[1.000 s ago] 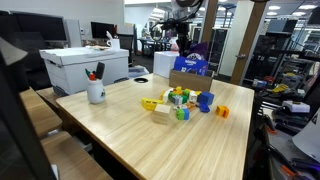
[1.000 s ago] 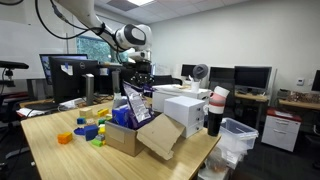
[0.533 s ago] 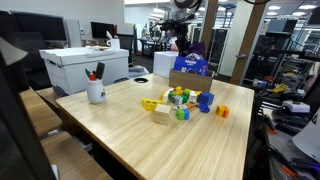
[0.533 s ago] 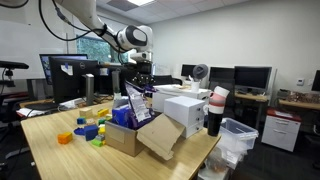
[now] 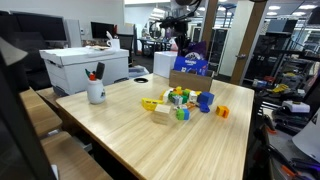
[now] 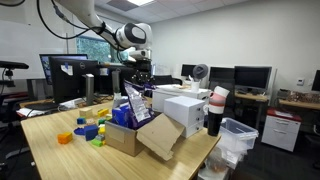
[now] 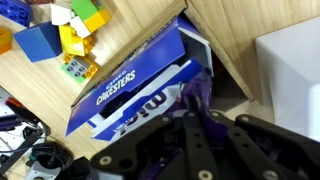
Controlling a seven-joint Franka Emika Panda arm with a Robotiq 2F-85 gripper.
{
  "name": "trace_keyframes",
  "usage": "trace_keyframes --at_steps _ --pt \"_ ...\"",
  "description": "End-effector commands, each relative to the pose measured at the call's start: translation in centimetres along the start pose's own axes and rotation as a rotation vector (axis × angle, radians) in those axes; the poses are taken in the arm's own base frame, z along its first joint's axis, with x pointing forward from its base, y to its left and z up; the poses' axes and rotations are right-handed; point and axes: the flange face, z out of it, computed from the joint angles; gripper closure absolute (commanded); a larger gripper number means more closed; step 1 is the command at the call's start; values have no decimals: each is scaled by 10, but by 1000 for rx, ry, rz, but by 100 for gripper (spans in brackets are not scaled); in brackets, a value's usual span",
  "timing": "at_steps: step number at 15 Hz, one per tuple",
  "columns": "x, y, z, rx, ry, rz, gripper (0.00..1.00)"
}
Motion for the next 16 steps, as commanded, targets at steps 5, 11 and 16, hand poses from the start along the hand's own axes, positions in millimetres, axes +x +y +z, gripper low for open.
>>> trace_keyframes --at_steps 5,11,16 --pt "18 14 -48 64 -46 21 98" --pt "25 9 -52 57 -70 37 98" --pt "14 7 -33 24 -57 24 98"
